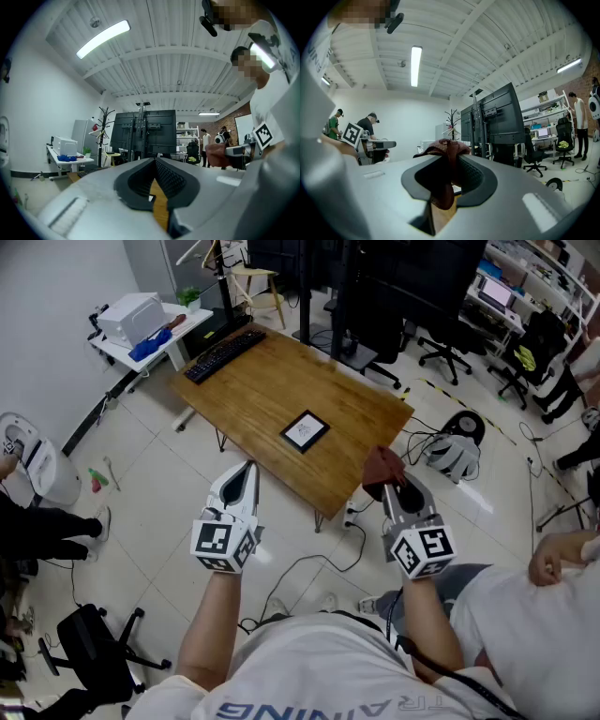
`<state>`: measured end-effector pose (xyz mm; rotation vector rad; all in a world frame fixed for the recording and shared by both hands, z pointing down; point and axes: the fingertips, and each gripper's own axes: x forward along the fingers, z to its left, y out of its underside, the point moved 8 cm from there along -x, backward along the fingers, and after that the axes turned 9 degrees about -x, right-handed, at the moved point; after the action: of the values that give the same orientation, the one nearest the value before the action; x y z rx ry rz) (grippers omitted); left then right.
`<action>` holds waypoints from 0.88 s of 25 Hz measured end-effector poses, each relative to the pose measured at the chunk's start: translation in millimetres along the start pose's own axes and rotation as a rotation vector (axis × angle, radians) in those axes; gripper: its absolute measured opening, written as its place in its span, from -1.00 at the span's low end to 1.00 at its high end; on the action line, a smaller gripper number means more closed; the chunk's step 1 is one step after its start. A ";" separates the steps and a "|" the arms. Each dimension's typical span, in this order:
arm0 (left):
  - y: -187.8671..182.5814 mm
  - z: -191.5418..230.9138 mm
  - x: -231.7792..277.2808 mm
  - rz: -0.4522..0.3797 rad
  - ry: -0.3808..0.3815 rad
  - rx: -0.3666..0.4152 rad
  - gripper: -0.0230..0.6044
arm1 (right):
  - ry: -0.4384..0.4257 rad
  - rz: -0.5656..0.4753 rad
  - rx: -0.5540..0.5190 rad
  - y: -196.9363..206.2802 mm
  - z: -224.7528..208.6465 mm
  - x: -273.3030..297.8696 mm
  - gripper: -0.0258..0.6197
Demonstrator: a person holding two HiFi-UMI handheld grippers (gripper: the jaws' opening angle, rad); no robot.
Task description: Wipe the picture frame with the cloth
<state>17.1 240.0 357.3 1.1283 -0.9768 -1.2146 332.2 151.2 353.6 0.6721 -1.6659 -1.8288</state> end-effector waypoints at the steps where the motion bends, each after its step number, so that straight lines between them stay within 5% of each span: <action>1: 1.4 -1.2 0.6 -0.002 -0.007 -0.001 -0.91 | -0.005 0.001 -0.002 1.4 -3.5 0.0 -0.67; 11: 11.1 0.5 15.7 -0.006 -0.063 0.009 -0.91 | -0.057 0.004 0.011 20.0 -28.0 19.5 -0.67; 22: 13.8 59.6 92.5 0.005 0.046 0.027 -0.91 | 0.044 0.010 0.019 35.5 -34.3 77.4 -0.67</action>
<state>-27.5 141.1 380.1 1.1690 -0.9634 -1.1700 303.9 70.3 386.4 0.7055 -1.6579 -1.7806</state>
